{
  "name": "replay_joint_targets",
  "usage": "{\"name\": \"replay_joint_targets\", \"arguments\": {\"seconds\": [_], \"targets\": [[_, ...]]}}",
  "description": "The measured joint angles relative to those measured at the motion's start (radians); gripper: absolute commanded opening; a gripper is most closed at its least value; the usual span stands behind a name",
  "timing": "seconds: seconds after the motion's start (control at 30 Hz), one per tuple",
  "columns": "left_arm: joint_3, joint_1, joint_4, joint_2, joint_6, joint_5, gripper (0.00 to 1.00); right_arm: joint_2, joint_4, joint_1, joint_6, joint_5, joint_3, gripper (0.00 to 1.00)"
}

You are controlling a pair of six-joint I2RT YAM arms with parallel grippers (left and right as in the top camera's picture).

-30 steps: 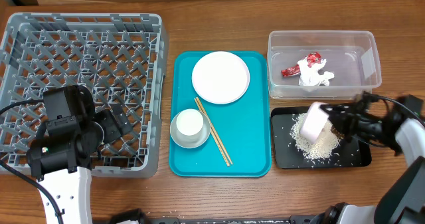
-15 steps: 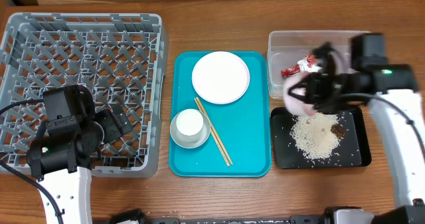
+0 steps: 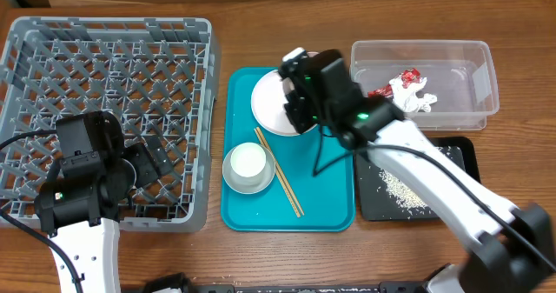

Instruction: Sort waste into correct bins and load items into the dishwasher

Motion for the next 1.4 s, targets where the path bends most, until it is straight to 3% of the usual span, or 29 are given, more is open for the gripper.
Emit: {"name": "replay_joint_targets", "arguments": {"seconds": [0.3,0.43,0.6,0.83,1.0,1.4], "targets": [[0.0,0.0,0.0,0.0,0.0,0.0,1.0,0.261,0.129,0.007,-0.003,0.037,0.0,0.04],[0.0,0.0,0.0,0.0,0.0,0.0,1.0,0.289,0.146,0.007,-0.003,-0.005,0.0,0.24],[0.0,0.0,0.0,0.0,0.0,0.0,1.0,0.285,0.065,0.007,-0.01,-0.038,0.009,0.57],[0.0,0.0,0.0,0.0,0.0,0.0,1.0,0.218,-0.126,0.007,0.034,-0.109,0.153,0.58],[0.0,0.0,0.0,0.0,0.0,0.0,1.0,0.129,-0.185,0.01,0.131,-0.224,0.22,0.52],[0.0,0.0,0.0,0.0,0.0,0.0,1.0,0.146,-0.201,0.102,0.229,-0.256,0.058,0.47]]}}
